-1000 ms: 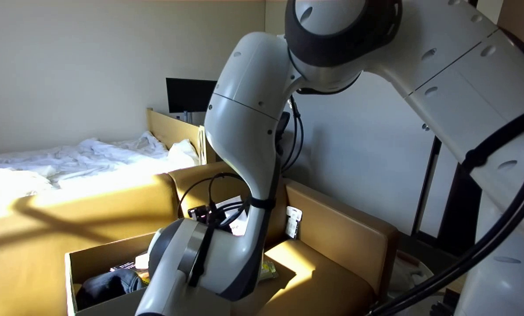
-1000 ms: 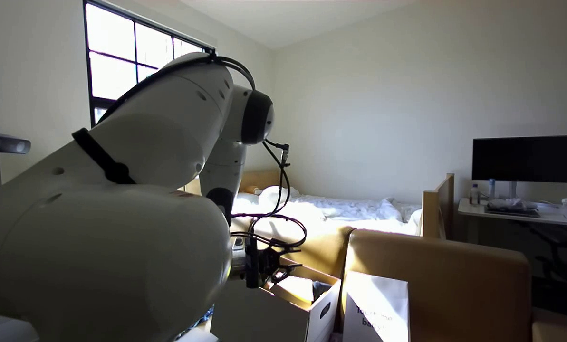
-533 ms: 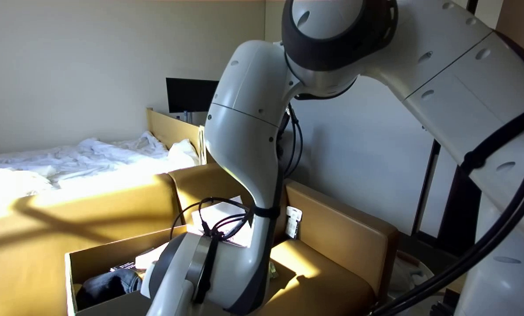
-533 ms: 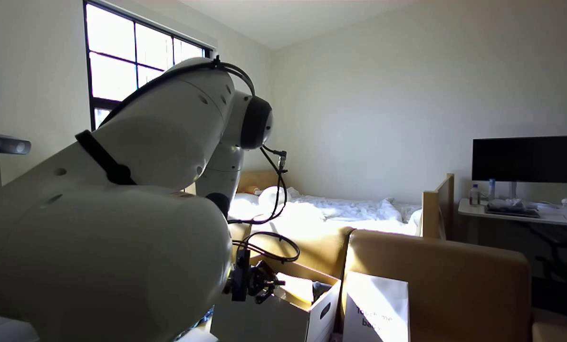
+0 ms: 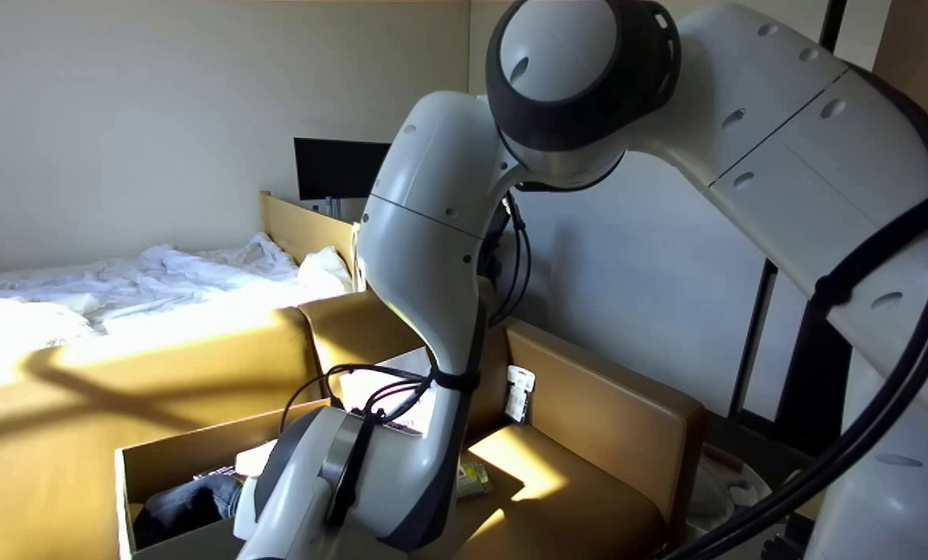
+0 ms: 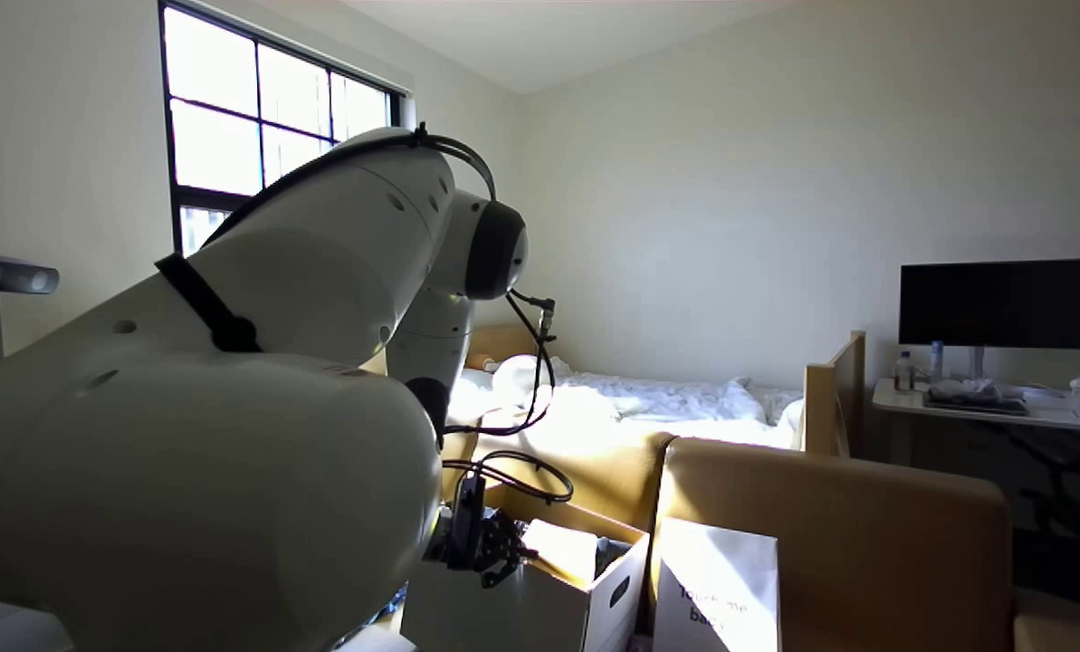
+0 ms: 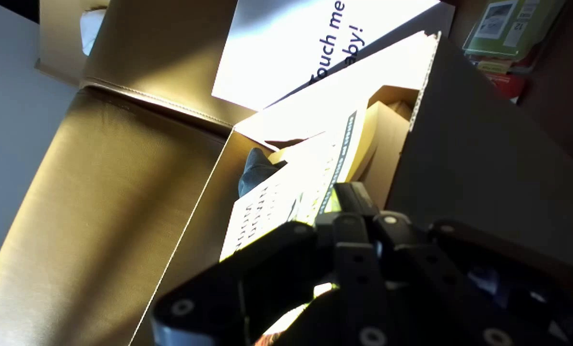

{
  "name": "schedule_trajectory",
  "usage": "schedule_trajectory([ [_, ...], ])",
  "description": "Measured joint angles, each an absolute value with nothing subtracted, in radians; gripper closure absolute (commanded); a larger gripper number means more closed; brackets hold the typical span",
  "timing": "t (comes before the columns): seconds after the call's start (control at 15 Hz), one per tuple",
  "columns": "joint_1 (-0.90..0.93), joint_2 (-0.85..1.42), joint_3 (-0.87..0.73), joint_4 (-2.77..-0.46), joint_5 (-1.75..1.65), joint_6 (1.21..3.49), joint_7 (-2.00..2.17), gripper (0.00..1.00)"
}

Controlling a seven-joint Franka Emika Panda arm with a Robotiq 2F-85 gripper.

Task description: Put the black and yellow books in the box, respectively

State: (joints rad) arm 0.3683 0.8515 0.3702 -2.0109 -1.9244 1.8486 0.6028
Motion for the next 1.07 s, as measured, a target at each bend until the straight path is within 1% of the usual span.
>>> schedule_trajectory([
  [0.33,0.379,0.870,0.371,-1.942,-1.945,1.866,0.574,1.00],
  [0.67,0.433,0.845,0.388,-1.887,-2.051,1.875,0.575,1.00],
  [0.87,0.452,0.843,0.400,-1.855,-2.057,1.891,0.575,1.00],
  [1.07,0.467,0.792,0.407,-1.877,-2.061,1.827,0.606,1.00],
])
